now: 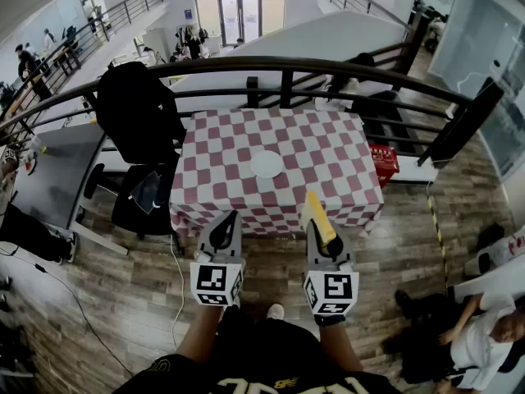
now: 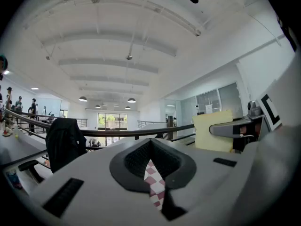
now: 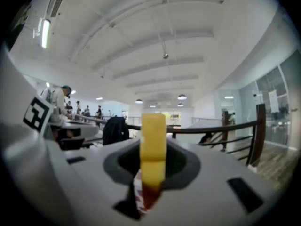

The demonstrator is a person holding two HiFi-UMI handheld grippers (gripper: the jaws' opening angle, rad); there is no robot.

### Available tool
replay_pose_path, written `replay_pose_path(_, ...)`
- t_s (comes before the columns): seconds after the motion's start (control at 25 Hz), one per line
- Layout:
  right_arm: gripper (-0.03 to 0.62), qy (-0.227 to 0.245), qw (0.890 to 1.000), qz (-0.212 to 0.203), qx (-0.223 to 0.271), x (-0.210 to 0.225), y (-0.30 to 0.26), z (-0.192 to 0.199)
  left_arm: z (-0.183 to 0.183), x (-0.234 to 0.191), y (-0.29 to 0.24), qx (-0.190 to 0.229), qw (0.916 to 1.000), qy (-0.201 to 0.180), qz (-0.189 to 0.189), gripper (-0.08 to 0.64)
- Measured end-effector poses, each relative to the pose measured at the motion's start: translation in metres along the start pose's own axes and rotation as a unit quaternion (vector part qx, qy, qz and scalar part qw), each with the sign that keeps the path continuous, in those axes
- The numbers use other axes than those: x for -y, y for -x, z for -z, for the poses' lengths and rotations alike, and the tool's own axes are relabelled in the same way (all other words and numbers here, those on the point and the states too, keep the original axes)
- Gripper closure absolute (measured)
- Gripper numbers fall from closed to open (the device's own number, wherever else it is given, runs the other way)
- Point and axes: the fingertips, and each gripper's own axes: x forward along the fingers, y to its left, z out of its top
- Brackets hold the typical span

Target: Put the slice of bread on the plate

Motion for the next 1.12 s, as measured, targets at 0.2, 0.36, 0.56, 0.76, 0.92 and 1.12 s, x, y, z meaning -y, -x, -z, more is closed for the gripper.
replay_pose_path(0.2, 0.495, -0.022, 1.000, 0.009, -0.008, 0.011, 0.009, 0.022, 0.040, 0.018, 0.022, -0.036, 0.9993, 0.008, -0.002, 0.541)
replay_pose_path(0.36, 0.495, -0.034, 0.999, 0.007, -0.013, 0.014, 0.009, 0.032, 0.041, 0.017, 0.025, -0.037, 0.9992, 0.005, -0.015, 0.541)
replay_pose_path(0.56, 0.495, -0.040, 0.999, 0.011, -0.022, 0.013, 0.001, 0.047, 0.043, 0.029, 0.009, -0.040, 0.9991, -0.014, 0.007, 0.541)
replay_pose_path(0.76, 0.495, -0.037, 0.998, 0.003, -0.042, 0.003, -0.026, 0.061, 0.059, 0.018, -0.016, -0.050, 0.9985, -0.012, 0.017, 0.541)
replay_pose_path(0.92, 0.495, -0.022, 0.998, 0.004, -0.057, 0.000, -0.057, 0.063, 0.063, -0.005, -0.052, -0.049, 0.9986, 0.005, 0.020, 0.541)
replay_pose_path(1.12, 0.495, -0.010, 0.998, 0.006, -0.068, 0.000, -0.119, 0.053, 0.051, -0.043, -0.105, -0.034, 0.9990, 0.012, 0.027, 0.541)
